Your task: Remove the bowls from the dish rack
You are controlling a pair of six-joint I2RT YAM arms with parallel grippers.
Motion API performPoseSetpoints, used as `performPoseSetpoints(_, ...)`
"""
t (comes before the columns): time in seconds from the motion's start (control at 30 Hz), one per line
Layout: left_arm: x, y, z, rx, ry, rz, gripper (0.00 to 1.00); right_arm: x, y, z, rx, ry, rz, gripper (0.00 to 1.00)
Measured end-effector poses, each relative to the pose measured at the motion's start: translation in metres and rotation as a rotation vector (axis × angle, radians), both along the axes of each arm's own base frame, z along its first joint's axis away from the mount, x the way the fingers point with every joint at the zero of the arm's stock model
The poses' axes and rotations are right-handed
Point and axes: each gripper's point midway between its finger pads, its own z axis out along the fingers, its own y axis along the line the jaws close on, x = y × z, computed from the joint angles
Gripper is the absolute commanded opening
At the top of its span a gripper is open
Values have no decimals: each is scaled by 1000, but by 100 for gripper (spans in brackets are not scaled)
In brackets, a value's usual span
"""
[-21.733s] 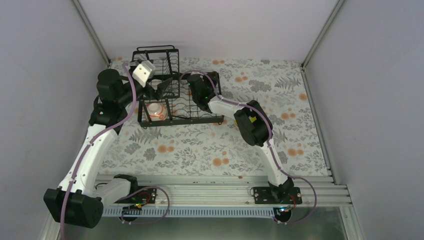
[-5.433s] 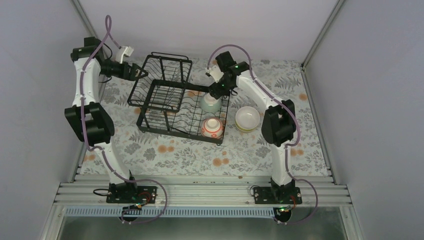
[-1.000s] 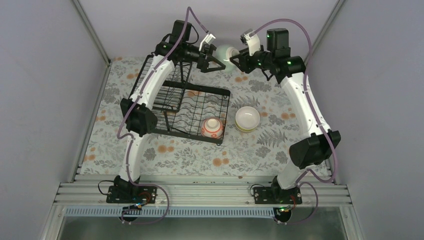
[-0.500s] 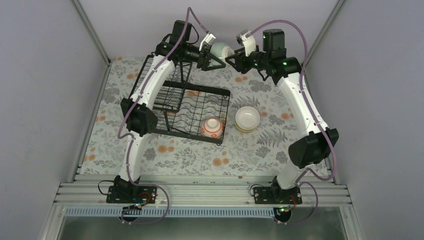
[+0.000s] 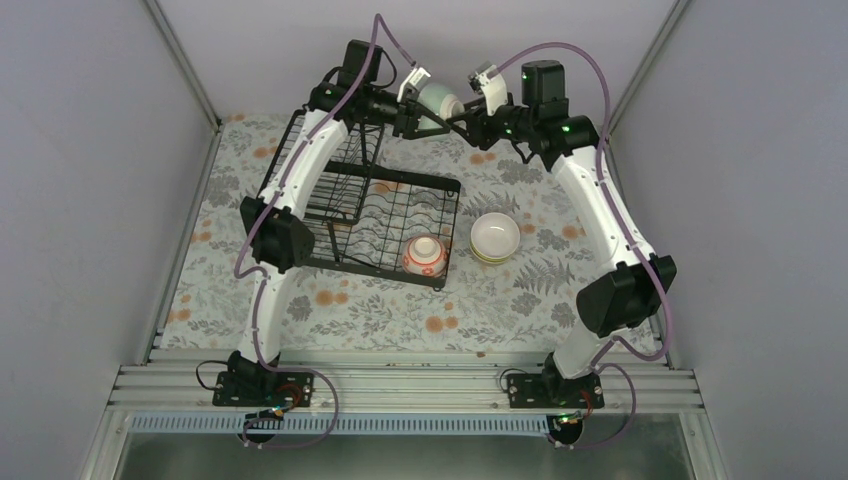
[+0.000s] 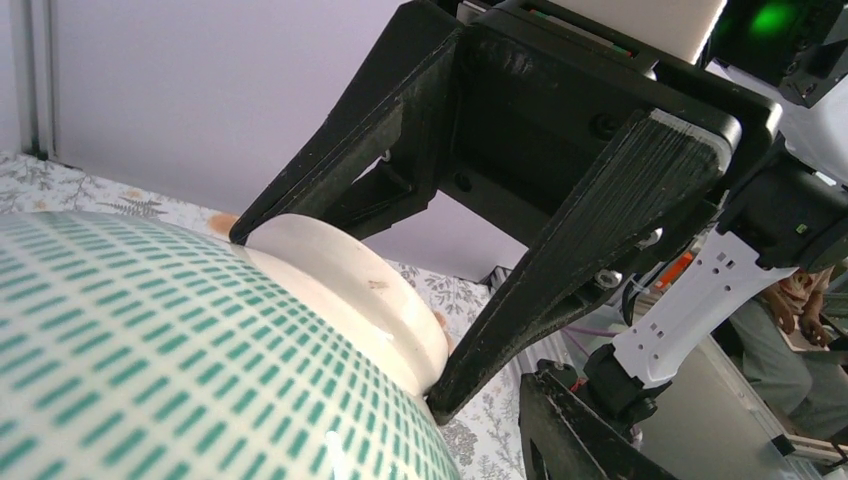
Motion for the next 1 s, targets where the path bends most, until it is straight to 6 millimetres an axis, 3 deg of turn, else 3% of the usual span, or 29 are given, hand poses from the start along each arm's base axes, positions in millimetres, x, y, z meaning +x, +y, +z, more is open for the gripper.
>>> performPoseSetpoints(0.2, 2, 3, -2, 11, -1, 14, 24, 0, 1, 0, -9, -16, 9, 36)
performPoseSetpoints(0.4, 4, 5, -3, 18, -4, 26, 22, 3, 0, -1, -21, -37, 3, 38)
performPoseSetpoints(0.53, 5, 5, -5, 26, -1, 34, 12, 5, -1, -3, -30, -45, -1, 42)
performPoseSetpoints(0.7, 5, 5, -5, 30, 5, 36, 11, 5, 0, -4, -33, -44, -4, 46)
performPoseSetpoints(0.93, 3, 7, -4, 34, 5, 36, 10, 6, -1, -4, -39, -50, -10, 62)
performPoseSetpoints(1.0, 2, 7, -4, 35, 4, 36, 16, 6, -2, -3, -43, -54, -17, 65)
